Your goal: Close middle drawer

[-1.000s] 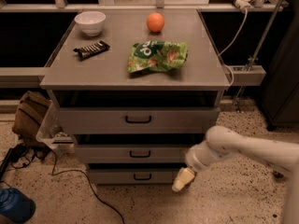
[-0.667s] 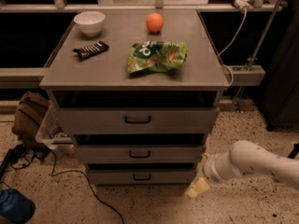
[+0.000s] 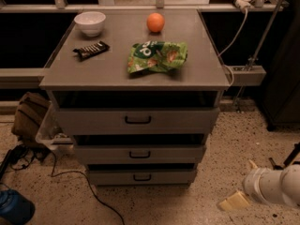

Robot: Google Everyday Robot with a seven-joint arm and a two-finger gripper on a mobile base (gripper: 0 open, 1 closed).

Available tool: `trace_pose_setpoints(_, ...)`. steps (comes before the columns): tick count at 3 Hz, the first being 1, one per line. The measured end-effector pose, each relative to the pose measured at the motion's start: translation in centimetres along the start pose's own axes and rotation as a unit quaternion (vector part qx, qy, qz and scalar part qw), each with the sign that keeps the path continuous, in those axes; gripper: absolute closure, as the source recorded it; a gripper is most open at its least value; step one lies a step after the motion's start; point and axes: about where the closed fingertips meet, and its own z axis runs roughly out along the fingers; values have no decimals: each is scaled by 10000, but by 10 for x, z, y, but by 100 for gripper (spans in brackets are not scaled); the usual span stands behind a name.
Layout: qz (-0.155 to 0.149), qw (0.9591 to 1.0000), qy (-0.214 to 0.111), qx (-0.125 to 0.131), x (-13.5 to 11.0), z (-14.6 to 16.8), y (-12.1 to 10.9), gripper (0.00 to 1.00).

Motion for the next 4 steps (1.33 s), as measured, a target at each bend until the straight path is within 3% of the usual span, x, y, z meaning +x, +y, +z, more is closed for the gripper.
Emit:
trace_pose_setpoints(1,-2,9986,252,459,-17,-57,-11,0)
trace_pose_setpoints(2,-224,9950,459,853,-53,-113,-11,0)
trace_pose_setpoints(3,-481,9925,520,995,-84,-148,-1,0)
trace_pose_setpoints(4,-521,9920,542,1016,-87,-154,1,0)
